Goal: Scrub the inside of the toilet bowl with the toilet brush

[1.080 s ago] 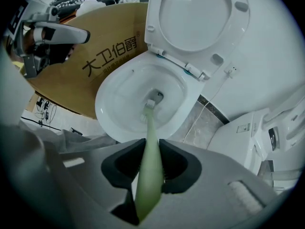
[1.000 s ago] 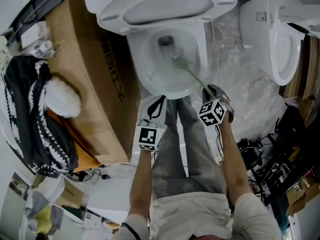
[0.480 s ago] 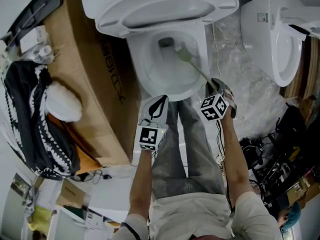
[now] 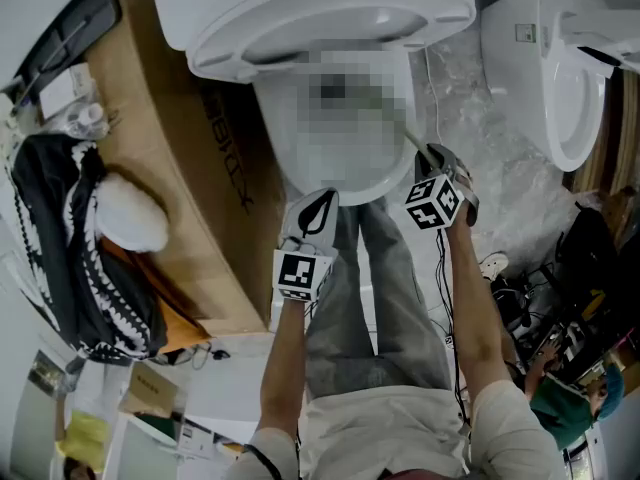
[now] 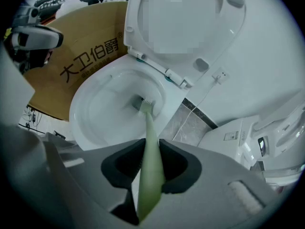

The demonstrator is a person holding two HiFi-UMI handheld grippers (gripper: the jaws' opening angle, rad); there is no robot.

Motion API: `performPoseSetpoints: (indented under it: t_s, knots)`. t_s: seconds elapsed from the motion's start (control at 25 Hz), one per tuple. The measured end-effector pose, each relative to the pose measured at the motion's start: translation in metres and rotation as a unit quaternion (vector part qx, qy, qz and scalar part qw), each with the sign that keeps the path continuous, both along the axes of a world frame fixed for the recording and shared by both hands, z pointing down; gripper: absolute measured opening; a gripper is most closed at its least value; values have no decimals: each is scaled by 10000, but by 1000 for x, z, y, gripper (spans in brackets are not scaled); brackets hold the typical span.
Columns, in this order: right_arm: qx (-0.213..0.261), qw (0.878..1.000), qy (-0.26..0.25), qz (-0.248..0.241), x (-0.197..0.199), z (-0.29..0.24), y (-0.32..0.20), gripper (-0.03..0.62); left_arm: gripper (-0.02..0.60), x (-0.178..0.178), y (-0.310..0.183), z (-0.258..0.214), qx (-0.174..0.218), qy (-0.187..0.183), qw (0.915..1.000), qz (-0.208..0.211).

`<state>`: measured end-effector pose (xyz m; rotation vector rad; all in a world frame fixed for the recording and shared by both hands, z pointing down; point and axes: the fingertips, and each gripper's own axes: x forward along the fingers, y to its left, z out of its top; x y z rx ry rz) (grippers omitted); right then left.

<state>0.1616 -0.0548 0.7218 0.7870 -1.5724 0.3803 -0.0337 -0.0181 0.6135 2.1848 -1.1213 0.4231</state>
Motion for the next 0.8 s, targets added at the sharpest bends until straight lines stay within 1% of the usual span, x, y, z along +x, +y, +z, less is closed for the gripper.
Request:
performPoseSetpoints:
  t_s: [0.16,0.24,0.52,0.8]
  knots:
    - [-75,9999,-55,133,-3,-1,-12,92,20,-3,0,1,-58,32,10000,-35]
    - [-80,9998,-75,153,-6,-2,-19,92,20,-3,1,2,-131,53,9999,-50]
    - [-212,9994,-96,262,-20,2,-38,94,20,-10,0,3,-194,83,9997,-148]
    - [-319,9989,-132,322,-41,6,-57,95,20,-20,-4,5,-164,60,9996,-225]
